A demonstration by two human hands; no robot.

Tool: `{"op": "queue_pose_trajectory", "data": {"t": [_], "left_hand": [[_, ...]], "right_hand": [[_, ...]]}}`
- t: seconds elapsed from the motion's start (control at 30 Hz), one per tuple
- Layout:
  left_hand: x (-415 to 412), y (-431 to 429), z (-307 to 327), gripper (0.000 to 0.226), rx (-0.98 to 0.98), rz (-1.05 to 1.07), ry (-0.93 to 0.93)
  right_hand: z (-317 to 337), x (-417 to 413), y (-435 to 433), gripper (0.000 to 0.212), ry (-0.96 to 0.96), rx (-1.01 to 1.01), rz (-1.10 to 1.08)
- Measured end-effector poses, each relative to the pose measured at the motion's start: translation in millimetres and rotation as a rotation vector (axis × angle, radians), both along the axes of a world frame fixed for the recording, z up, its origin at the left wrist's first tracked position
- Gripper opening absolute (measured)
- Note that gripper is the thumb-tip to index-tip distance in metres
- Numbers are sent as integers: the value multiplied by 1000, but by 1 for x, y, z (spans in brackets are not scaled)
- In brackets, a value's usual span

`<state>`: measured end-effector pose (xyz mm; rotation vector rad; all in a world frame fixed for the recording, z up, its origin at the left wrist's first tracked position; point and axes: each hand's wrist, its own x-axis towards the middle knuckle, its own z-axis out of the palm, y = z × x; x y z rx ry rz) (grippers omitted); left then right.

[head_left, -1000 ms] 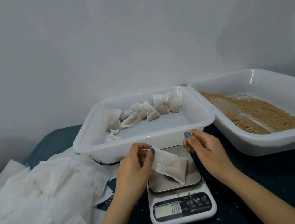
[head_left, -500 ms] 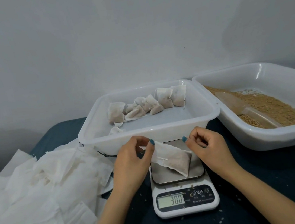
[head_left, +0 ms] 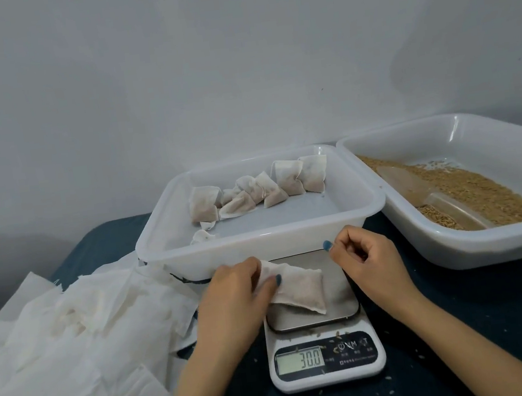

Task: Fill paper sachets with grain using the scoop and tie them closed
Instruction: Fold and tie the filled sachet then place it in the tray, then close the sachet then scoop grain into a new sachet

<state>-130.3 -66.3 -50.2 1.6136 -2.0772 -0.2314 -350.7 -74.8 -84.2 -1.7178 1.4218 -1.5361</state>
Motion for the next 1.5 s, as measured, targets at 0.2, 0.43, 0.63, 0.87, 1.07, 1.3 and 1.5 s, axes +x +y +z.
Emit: {"op": "queue_pose_trajectory", "data": {"t": [0.2, 0.43, 0.63, 0.87, 1.07, 1.3, 1.5], "left_hand": [[45, 19, 42, 25, -135, 90, 10], [73, -13, 97, 12, -206, 107, 130], [55, -81, 108, 6, -330, -117, 91], [47, -117, 66, 10, -15, -282, -433], [56, -109, 72, 11, 30, -296, -398], [72, -52, 93, 20, 34, -187, -363], [79, -30, 49, 58, 350, -170, -920]], "right_hand": [[-1, 1, 1, 33, -29, 13, 22], [2, 3, 2, 34, -49, 22, 46], [5, 4, 5, 31, -62, 25, 61], [5, 5, 5, 34, -44, 32, 85], [6, 8, 6, 34, -32, 32, 114], [7, 8, 7, 33, -32, 37, 107], [7, 10, 8, 32, -11, 35, 118]]}}
